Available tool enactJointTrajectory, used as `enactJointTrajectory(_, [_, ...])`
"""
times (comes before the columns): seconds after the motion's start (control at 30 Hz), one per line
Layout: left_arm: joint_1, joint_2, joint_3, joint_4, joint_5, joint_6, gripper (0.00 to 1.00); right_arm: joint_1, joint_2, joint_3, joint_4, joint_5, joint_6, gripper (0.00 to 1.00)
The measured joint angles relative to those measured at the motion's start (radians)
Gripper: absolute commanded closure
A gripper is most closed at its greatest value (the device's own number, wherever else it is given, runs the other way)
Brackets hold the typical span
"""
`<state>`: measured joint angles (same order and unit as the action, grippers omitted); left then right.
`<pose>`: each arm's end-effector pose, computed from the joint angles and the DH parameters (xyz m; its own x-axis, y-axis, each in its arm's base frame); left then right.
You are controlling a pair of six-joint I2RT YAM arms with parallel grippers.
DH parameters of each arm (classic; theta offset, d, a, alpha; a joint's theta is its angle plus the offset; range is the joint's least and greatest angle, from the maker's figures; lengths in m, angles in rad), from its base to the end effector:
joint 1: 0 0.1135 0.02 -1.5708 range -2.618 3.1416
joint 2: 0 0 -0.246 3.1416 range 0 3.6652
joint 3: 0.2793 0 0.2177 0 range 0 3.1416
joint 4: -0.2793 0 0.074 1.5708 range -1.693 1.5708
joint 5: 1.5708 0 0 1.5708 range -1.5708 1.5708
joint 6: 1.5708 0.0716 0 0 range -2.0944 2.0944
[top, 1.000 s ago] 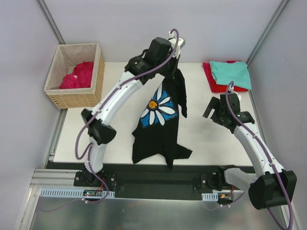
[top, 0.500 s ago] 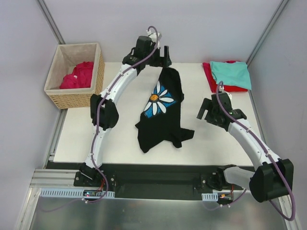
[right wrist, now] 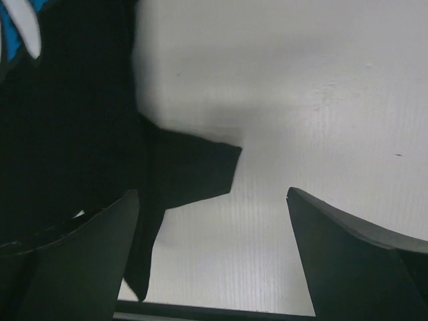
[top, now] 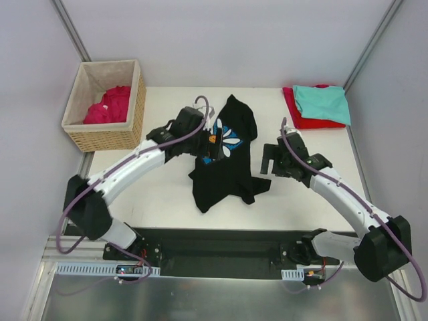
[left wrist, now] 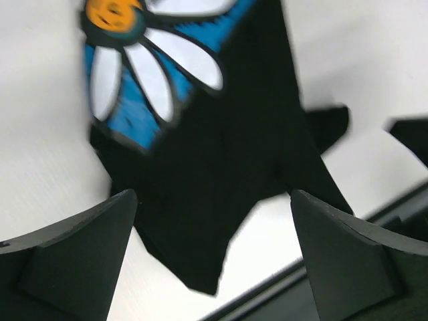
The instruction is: Fold and stack the t-shirts
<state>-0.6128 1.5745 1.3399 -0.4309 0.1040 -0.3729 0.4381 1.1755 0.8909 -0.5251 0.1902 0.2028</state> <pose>0.2842 -0.2089 0.2796 -0.7031 0.0514 -0.7092 0.4109 0.8433 -0.3463 0.2253 0.0906 0.2349 -0.7024 -0.1106 -0.7032 -0.1603 0.9871 0.0048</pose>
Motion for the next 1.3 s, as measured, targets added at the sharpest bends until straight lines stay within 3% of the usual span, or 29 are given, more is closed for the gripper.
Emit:
enactJointTrajectory(0.17, [-0.089, -0.238, -0.186, 0.013, -0.011, -0.058, 0.01, 0.153, -0.007, 0.017, -0.029, -0.024, -0.021, 0.02])
enactJointTrajectory(0.4, [-0.089, -0.298, -0.403, 0.006, -0.056, -0.129, 0.01, 0.277, -0.006, 0.031, -0.092, -0.012, -0.004, 0.13])
enactJointTrajectory(0.63, [-0.095, -0.372, -0.458, -0.007, -0.065, -0.163, 0.01, 0.368, 0.051, 0.024, -0.107, 0.014, 0.05, 0.41])
enactJointTrajectory(0.87, [-0.095, -0.415, -0.477, 0.0, -0.065, -0.168, 0.01, 0.435, 0.142, 0.006, -0.1, 0.029, 0.092, 0.49])
enactJointTrajectory(0.97, [-0.095, -0.415, -0.483, 0.0, -0.066, -0.167, 0.01, 0.458, 0.168, 0.006, -0.098, 0.035, 0.104, 0.57])
enactJointTrajectory(1.07, [-0.095, -0.415, -0.484, 0.0, -0.071, -0.167, 0.01, 0.47, 0.18, 0.006, -0.092, 0.042, 0.111, 0.73])
enactJointTrajectory(1.1, [-0.095, -0.415, -0.484, 0.0, -0.072, -0.167, 0.01, 0.472, 0.184, 0.006, -0.09, 0.048, 0.115, 0.91])
enactJointTrajectory(1.13, [-0.095, -0.415, -0.484, 0.0, -0.073, -0.167, 0.01, 0.472, 0.187, 0.006, -0.09, 0.055, 0.116, 0.99])
enactJointTrajectory(1.3, [-0.095, -0.413, -0.484, 0.0, -0.077, -0.167, 0.01, 0.472, 0.22, 0.016, -0.096, 0.119, 0.129, 0.99])
